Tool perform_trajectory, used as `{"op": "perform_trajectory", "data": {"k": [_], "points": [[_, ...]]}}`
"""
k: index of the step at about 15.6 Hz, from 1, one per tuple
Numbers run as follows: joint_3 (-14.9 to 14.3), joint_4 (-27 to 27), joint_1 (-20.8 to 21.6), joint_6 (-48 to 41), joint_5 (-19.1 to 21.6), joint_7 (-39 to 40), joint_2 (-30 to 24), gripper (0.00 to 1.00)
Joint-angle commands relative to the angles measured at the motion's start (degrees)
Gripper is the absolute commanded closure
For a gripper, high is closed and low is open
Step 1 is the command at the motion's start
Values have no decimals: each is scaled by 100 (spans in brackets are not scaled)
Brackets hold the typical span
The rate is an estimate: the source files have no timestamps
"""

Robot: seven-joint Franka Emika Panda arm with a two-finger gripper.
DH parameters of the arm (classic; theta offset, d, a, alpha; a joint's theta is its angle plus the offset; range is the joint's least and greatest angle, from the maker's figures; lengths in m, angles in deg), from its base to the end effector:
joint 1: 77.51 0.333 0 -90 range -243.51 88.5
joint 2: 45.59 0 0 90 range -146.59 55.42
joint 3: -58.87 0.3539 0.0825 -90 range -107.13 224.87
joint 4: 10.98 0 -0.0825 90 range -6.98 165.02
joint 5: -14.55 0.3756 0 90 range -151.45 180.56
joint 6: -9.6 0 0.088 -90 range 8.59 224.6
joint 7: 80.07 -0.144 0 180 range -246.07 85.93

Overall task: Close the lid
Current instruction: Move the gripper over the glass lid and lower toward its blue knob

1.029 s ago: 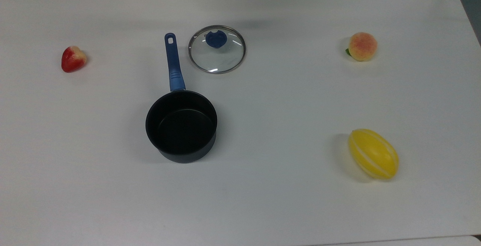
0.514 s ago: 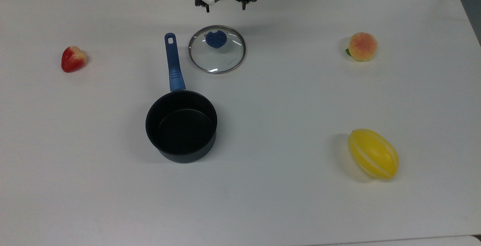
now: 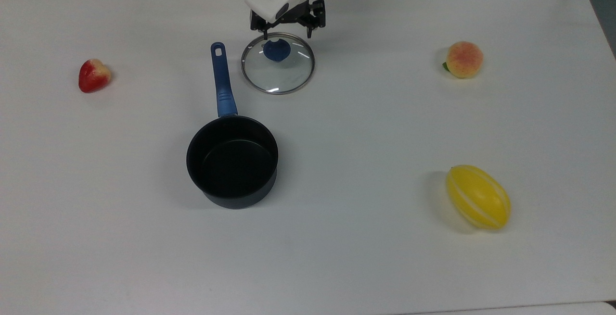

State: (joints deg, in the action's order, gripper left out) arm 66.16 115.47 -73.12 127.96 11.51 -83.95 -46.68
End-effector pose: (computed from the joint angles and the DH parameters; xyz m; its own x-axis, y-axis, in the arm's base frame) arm 0.4902 0.0969 0.3847 0.9801 0.1590 -0.1193 0.1662 -0.9846 0.0538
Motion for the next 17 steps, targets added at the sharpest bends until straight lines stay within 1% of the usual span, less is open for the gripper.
{"op": "perform_trajectory", "data": {"k": [1, 4, 5, 7, 9, 13, 17], "points": [[62, 275, -95, 503, -82, -139, -93, 0], [62, 275, -95, 609, -82, -139, 4, 1], [62, 275, -130, 609, -91, -131, 4, 4], [62, 275, -174, 609, -109, -113, 47, 4], [62, 266, -174, 626, -301, -122, 109, 4], [62, 275, -210, 644, -451, -122, 144, 4], [62, 275, -253, 749, -478, -122, 250, 1]]}}
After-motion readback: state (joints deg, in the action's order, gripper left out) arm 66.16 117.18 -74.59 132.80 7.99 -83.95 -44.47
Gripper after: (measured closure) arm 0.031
